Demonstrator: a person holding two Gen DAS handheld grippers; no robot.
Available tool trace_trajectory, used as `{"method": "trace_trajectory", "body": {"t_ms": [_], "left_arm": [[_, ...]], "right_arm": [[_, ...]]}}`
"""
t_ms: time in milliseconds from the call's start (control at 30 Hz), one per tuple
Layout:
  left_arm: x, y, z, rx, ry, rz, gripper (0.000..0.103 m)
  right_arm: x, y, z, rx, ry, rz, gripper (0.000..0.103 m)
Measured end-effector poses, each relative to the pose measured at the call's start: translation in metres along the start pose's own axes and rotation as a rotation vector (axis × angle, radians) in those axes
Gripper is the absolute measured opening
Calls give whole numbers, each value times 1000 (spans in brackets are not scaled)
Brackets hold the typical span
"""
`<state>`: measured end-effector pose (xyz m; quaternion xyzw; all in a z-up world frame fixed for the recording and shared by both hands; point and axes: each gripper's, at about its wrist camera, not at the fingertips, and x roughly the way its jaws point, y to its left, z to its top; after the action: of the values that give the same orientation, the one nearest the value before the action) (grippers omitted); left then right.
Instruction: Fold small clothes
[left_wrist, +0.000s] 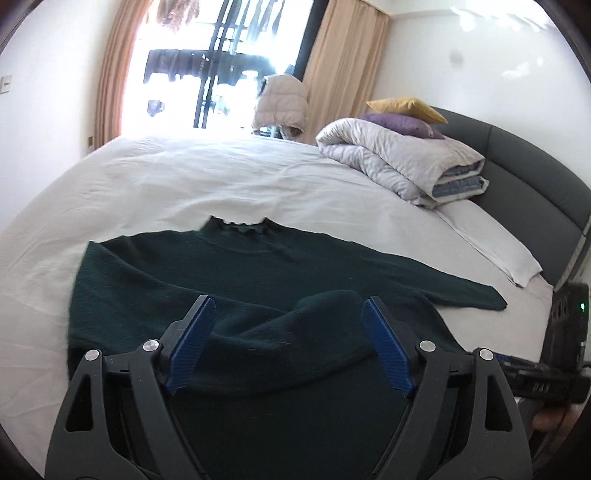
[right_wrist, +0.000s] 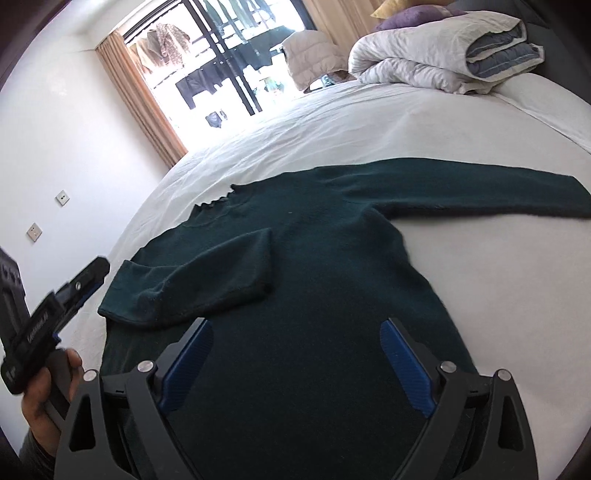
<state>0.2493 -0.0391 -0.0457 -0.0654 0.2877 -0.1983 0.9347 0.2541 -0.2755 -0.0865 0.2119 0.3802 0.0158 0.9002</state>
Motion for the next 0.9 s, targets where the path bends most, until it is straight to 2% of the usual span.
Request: {"method": "trace_trajectory", "body": {"t_ms": [133, 233, 300, 333, 367, 400, 433, 467, 533, 600, 633, 833, 900], "left_arm": [[-2, 44, -17, -81, 42, 76, 82], [0, 66, -37, -126, 57, 115, 82], [4, 87, -47, -207, 65, 96, 82], [8, 99, -50, -260, 74, 97, 82], [10, 110, -52, -307, 75, 86, 82], [10, 118, -53, -340, 67, 66, 82], [10, 122, -54, -350, 59, 58, 82], [10, 123, -54, -346, 56, 56, 82], [11, 124, -55, -335, 56, 63, 82], [12, 127, -56, -333, 55, 62, 82], [12, 129, -57, -333, 52, 61, 82], [21, 132, -56, -327, 55, 70, 82], [21, 134, -55, -334, 48, 92, 82]], "right_arm": [[42, 18, 39, -44, 27, 24, 97], [81, 19, 58, -1, 119, 44, 96], [107, 15, 63, 38, 198, 25, 90], [119, 12, 62, 56, 233, 44, 83], [130, 12, 62, 64, 260, 68, 81], [132, 15, 60, 52, 250, 62, 80], [134, 19, 61, 34, 243, 59, 73], [138, 24, 61, 15, 264, 83, 59], [143, 33, 61, -33, 283, 68, 46], [143, 40, 65, -85, 286, 61, 16], [141, 41, 69, -94, 283, 66, 9], [111, 52, 107, -125, 152, 89, 9], [110, 58, 112, -139, 151, 105, 9]]}}
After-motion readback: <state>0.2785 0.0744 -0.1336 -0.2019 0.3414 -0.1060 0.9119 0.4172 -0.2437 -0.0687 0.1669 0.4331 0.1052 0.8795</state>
